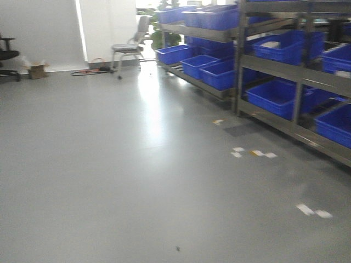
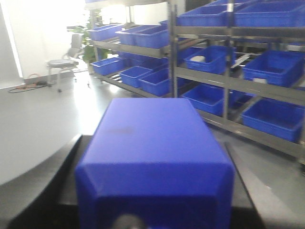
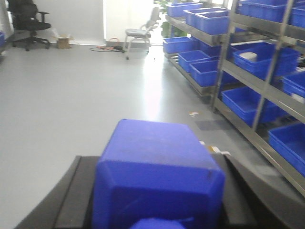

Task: Pick and sort blue part to right shelf
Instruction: 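Drive the base up to the shelf of open blue bins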

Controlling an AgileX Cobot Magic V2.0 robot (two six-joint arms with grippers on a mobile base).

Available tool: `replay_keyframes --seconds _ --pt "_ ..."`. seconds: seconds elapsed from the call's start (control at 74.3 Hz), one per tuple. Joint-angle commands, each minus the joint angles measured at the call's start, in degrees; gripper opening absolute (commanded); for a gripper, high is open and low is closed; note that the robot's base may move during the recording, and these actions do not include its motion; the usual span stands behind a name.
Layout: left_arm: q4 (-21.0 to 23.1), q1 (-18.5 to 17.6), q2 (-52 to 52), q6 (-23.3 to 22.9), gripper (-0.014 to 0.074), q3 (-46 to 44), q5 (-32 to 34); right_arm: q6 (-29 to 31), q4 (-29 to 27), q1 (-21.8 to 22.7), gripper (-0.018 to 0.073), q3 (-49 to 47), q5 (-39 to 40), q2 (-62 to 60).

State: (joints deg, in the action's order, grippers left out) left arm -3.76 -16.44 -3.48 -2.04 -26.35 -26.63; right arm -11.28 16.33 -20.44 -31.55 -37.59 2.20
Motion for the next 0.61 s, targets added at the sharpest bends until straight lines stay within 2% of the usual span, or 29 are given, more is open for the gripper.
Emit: replay_keyframes --seconds 0.0,0.592 --pt "-0.1 -0.4 -0.9 0.0 0.0314 -1.7 4.9 0.3 1.3 0.0 0.0336 -1.6 5.3 1.0" --pt "-0.1 -0.4 -0.9 0.0 0.0314 -1.7 4.9 0.3 1.3 0.0 0.0336 -1.6 5.3 1.0"
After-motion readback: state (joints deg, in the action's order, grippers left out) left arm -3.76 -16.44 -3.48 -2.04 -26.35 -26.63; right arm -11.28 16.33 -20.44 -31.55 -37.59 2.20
